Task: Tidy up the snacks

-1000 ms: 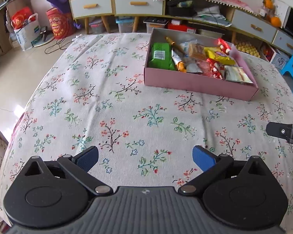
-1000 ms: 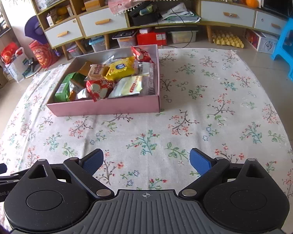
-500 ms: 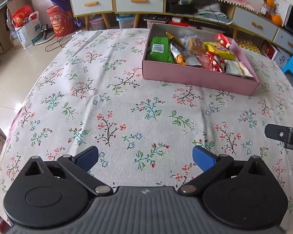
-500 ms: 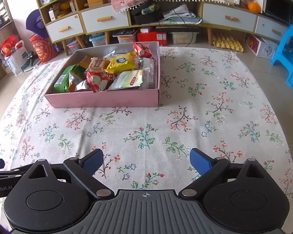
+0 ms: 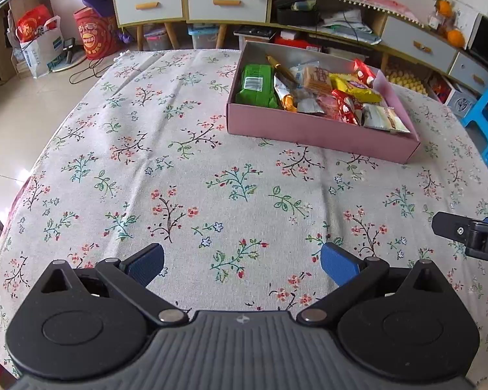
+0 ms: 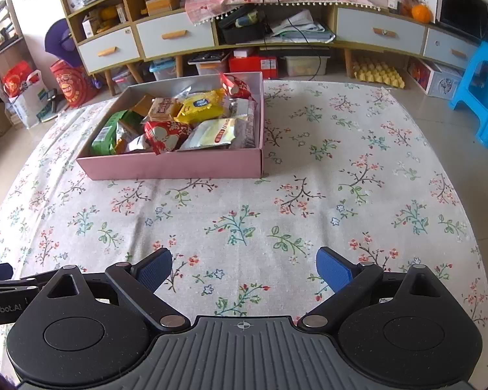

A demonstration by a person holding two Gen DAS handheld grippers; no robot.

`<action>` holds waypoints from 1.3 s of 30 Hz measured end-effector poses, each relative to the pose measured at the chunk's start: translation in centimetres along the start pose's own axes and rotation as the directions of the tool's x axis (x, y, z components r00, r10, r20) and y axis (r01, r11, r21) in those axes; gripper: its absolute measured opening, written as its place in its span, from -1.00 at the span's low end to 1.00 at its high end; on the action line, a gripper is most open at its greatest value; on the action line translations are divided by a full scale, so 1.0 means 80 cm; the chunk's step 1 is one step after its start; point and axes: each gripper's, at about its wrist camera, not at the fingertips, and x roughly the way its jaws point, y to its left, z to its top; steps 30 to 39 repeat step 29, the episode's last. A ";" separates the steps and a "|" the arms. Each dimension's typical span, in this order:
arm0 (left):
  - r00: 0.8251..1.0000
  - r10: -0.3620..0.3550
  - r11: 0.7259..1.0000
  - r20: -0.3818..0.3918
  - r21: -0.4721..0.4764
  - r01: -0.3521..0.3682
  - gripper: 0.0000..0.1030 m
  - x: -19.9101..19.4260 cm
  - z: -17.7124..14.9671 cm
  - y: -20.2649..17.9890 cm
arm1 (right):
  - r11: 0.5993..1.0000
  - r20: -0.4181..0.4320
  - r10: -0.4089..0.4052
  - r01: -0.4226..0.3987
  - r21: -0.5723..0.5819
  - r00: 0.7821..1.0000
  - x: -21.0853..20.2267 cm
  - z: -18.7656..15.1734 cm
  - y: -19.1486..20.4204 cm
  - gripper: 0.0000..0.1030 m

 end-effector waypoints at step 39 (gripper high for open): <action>0.998 0.047 0.999 0.050 -0.006 -0.047 0.99 -0.009 0.003 0.003 | 1.000 0.009 0.009 -0.009 0.005 1.000 0.000 -0.001 0.014 0.88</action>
